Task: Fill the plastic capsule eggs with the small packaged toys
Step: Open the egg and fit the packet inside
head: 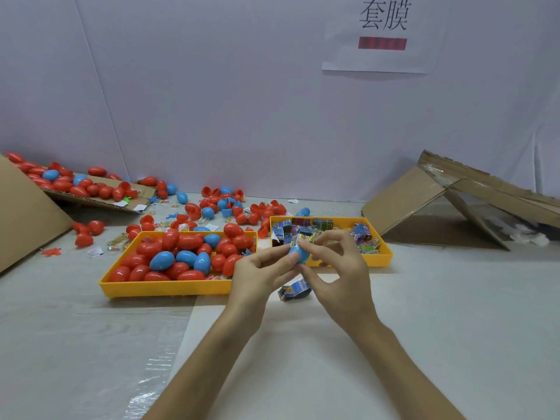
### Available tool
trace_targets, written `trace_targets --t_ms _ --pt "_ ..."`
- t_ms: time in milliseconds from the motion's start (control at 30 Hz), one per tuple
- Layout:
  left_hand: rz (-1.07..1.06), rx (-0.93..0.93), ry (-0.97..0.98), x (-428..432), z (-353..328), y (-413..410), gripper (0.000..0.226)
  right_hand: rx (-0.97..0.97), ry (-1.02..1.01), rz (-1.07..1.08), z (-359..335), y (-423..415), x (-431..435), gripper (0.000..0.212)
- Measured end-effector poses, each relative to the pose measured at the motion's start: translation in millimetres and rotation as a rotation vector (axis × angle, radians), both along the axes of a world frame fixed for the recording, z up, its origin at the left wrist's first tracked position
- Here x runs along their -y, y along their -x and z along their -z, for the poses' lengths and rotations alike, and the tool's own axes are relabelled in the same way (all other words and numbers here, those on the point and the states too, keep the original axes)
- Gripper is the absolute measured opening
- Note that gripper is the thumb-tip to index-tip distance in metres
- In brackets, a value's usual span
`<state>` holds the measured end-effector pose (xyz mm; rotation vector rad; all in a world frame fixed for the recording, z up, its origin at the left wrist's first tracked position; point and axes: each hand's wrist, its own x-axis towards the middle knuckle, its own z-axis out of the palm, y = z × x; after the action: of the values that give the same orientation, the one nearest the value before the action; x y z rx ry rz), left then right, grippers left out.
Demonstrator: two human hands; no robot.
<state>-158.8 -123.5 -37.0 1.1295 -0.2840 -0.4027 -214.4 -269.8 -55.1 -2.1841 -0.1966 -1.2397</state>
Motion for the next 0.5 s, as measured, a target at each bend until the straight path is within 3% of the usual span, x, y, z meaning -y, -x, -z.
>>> trace_targets --t_ms 267,500 --pt "0.074 -0.126 0.096 -1.9 -2.7 0.1 0.049 0.053 0.034 0.008 1.3 0.6 -4.8 0.048" --pt "0.16 -0.224 0.171 -2.3 -4.7 1.3 0.048 0.12 0.044 0.089 2.9 1.6 -6.2 0.031"
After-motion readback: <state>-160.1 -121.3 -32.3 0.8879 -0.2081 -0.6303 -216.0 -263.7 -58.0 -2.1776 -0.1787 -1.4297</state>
